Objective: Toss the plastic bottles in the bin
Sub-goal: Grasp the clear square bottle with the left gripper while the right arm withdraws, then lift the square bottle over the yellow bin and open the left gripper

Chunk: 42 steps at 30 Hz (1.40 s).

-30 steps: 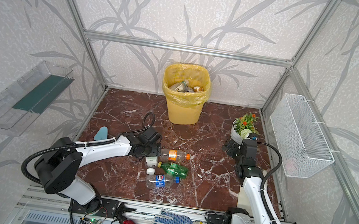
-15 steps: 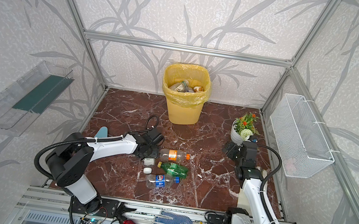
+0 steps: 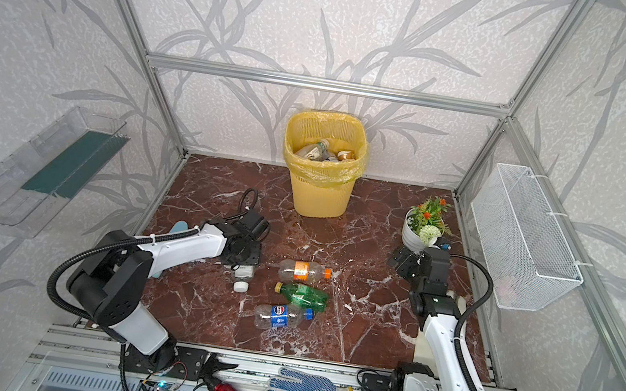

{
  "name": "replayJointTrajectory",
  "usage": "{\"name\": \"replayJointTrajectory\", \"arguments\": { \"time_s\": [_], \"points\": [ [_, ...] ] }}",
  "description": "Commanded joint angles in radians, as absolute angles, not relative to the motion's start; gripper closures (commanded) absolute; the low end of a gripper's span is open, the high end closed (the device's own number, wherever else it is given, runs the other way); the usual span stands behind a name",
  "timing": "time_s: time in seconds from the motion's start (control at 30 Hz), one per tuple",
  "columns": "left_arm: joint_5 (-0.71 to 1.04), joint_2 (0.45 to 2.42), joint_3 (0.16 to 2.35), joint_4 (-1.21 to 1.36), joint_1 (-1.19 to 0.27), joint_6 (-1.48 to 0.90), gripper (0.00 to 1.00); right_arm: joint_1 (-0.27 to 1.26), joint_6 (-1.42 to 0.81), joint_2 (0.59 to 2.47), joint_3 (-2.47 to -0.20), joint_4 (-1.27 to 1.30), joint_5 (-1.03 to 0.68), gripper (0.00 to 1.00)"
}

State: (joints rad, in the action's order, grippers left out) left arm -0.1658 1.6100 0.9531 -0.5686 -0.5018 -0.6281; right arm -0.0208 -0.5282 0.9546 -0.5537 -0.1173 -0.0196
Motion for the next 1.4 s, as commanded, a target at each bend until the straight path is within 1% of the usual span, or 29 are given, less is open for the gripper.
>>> {"name": "replayJointTrajectory", "arguments": {
  "time_s": [0.0, 0.03, 0.1, 0.3, 0.37, 0.57, 0.73, 0.8, 0.9, 1.03, 1.1, 1.17, 1.27, 1.37],
  "points": [
    [-0.141, 1.63, 0.975, -0.598, -0.489, -0.584, 0.25, -0.026, -0.535, 0.945, -0.541, -0.13, -0.018, 0.02],
    [-0.14, 1.632, 0.978, -0.6, -0.486, -0.58, 0.23, -0.026, -0.535, 0.945, -0.541, -0.13, -0.017, 0.02],
    [-0.136, 1.635, 0.982, -0.603, -0.483, -0.575, 0.21, -0.026, -0.537, 0.946, -0.541, -0.129, -0.017, 0.02],
    [-0.141, 1.661, 1.009, -0.621, -0.482, -0.556, 0.22, -0.026, -0.541, 0.954, -0.535, -0.124, -0.019, 0.02],
    [-0.135, 1.672, 1.012, -0.62, -0.48, -0.552, 0.23, -0.026, -0.542, 0.954, -0.532, -0.124, -0.019, 0.02],
    [-0.118, 1.688, 1.031, -0.629, -0.481, -0.527, 0.33, -0.028, -0.538, 0.957, -0.531, -0.121, -0.018, 0.02],
    [-0.126, 1.642, 1.059, -0.634, -0.461, -0.511, 0.5, -0.034, -0.541, 0.96, -0.53, -0.115, -0.024, 0.02],
    [-0.136, 1.579, 1.088, -0.631, -0.443, -0.495, 0.52, -0.035, -0.541, 0.96, -0.531, -0.115, -0.026, 0.02],
    [-0.153, 1.452, 1.177, -0.618, -0.395, -0.462, 0.53, -0.037, -0.541, 0.96, -0.534, -0.112, -0.028, 0.02],
    [-0.226, 1.283, 1.344, -0.477, -0.343, -0.343, 0.53, -0.042, -0.54, 0.951, -0.538, -0.112, -0.026, 0.02],
    [-0.246, 1.251, 1.45, -0.398, -0.333, -0.284, 0.53, -0.044, -0.541, 0.937, -0.538, -0.113, -0.02, 0.02],
    [-0.234, 1.25, 1.555, -0.317, -0.333, -0.241, 0.53, -0.048, -0.546, 0.917, -0.536, -0.117, -0.012, 0.02],
    [-0.151, 1.309, 1.686, -0.204, -0.334, -0.23, 0.53, -0.051, -0.552, 0.88, -0.532, -0.127, -0.004, 0.02],
    [-0.042, 1.472, 1.839, -0.217, -0.339, -0.288, 0.53, -0.052, -0.573, 0.851, -0.528, -0.13, -0.014, 0.02]
  ]
}}
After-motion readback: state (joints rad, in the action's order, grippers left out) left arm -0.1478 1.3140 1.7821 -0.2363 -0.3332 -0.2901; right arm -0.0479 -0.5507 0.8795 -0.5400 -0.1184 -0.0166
